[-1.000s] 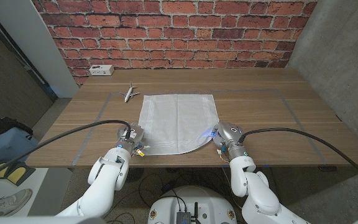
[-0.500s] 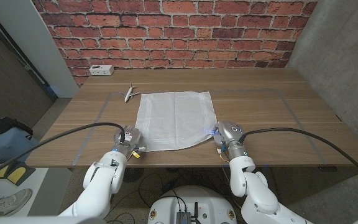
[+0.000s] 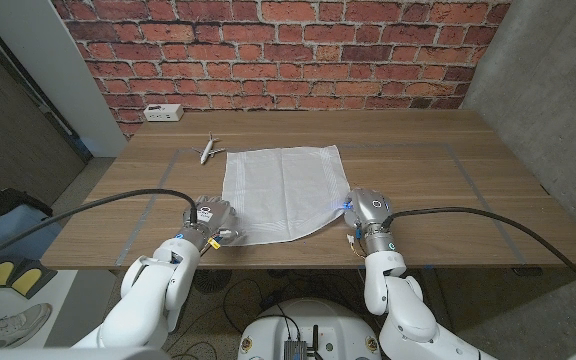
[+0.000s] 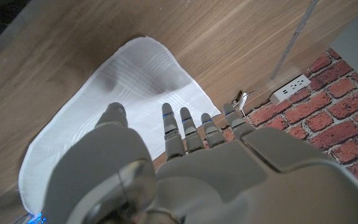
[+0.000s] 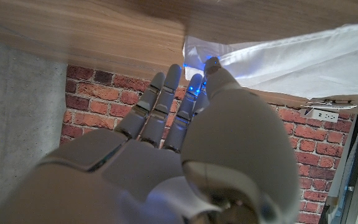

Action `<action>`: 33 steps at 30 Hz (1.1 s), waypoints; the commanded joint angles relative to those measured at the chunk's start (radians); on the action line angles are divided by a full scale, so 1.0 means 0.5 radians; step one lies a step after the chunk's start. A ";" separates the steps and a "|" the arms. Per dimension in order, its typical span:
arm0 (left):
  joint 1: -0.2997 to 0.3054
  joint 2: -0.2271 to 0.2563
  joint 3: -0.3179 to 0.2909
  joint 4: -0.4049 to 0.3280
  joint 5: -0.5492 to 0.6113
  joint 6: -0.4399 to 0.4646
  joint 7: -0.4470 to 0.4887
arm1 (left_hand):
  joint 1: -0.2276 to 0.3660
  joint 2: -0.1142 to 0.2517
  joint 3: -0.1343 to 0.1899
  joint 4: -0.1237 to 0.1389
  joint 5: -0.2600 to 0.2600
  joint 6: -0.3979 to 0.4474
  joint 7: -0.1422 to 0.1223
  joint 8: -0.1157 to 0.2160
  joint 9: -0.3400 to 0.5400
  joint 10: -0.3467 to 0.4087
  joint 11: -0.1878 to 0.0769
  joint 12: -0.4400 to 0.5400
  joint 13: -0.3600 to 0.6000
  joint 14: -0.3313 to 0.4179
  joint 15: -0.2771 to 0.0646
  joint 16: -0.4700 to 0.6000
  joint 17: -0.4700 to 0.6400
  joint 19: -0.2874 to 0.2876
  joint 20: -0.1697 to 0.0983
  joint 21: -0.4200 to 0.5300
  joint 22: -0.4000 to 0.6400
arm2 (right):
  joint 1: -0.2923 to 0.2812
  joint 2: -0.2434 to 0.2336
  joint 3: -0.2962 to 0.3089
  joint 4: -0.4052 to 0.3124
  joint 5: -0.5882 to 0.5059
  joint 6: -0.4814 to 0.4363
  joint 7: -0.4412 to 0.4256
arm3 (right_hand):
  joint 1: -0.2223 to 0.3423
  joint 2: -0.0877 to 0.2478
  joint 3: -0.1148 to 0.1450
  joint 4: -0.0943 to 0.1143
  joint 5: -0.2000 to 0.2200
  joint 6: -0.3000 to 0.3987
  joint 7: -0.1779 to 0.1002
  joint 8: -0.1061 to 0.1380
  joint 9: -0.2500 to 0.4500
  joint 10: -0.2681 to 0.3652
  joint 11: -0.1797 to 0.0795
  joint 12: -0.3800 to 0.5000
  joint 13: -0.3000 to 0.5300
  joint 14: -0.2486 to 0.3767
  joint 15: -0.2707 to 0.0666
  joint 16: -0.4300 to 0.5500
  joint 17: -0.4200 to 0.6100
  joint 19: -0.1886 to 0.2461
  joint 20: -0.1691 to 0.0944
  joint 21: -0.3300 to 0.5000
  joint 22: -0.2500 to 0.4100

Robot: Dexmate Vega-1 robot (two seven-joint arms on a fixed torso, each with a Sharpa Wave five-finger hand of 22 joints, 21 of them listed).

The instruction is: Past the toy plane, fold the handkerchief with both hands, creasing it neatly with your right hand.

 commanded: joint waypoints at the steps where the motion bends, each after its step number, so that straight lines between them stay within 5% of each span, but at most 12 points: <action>1: -0.082 0.055 0.098 -0.053 0.248 0.010 -0.265 | 0.092 -0.054 0.011 -0.079 0.023 -0.006 -0.032 0.027 -0.001 -0.007 -0.037 -0.003 0.010 -0.014 -0.018 -0.007 -0.006 0.000 0.013 -0.009 0.001 | 0.021 0.058 -0.017 0.042 -0.014 -0.071 -0.172 | 0.028 0.002 0.010 0.004 -0.002 -0.002 0.024 0.017 0.021 0.022 0.003 0.022 0.011 0.018 -0.322 0.009 0.014 0.014 -0.004 0.017 0.006; 7: -0.115 0.010 0.099 -0.028 0.295 -0.045 -0.387 | 0.178 -0.120 0.005 -0.152 0.042 -0.028 -0.068 0.032 -0.001 -0.050 -0.037 -0.021 0.011 -0.045 0.002 -0.017 -0.013 0.001 0.024 -0.016 -0.002 | 0.045 0.071 -0.022 0.051 -0.010 -0.094 -0.197 | 0.027 0.003 0.011 0.007 -0.003 0.001 0.025 0.024 0.034 0.024 0.023 0.029 0.015 0.027 -0.318 0.005 0.020 0.018 0.003 0.026 0.007; 19: -0.151 -0.029 0.108 -0.005 0.247 -0.159 -0.442 | 0.239 -0.168 -0.016 -0.187 0.080 -0.157 -0.153 0.003 0.004 -0.116 -0.033 -0.044 0.015 -0.062 0.006 -0.016 -0.014 0.003 0.027 -0.024 -0.002 | 0.068 0.081 -0.015 0.072 0.043 -0.088 -0.262 | 0.027 0.002 0.011 0.010 -0.006 0.006 0.036 0.038 0.061 0.040 0.031 0.045 0.021 0.046 -0.316 0.006 0.042 0.020 0.004 0.044 0.008; 26: -0.210 -0.069 0.179 0.022 0.362 -0.212 -0.592 | 0.283 -0.139 0.001 -0.196 0.092 -0.166 -0.175 0.014 0.006 -0.120 -0.035 -0.044 0.017 -0.064 0.005 -0.014 -0.015 0.007 0.029 -0.025 -0.001 | 0.067 0.067 -0.016 0.070 0.066 -0.083 -0.287 | 0.025 0.001 0.012 0.011 -0.007 0.009 0.038 0.044 0.072 0.038 0.025 0.048 0.021 0.051 -0.315 0.001 0.049 0.020 0.003 0.053 0.008; 33: -0.210 -0.131 0.219 0.078 0.552 -0.213 -0.613 | 0.405 0.007 0.076 -0.209 0.079 -0.063 -0.143 0.061 0.010 -0.064 -0.026 -0.018 0.020 -0.039 0.002 0.002 -0.016 0.038 0.034 -0.019 -0.001 | 0.055 0.050 -0.010 0.063 0.094 -0.052 -0.329 | 0.026 -0.002 0.013 0.010 -0.008 0.006 0.038 0.049 0.085 0.044 0.023 0.053 0.020 0.055 -0.316 -0.005 0.058 0.019 0.002 0.062 0.008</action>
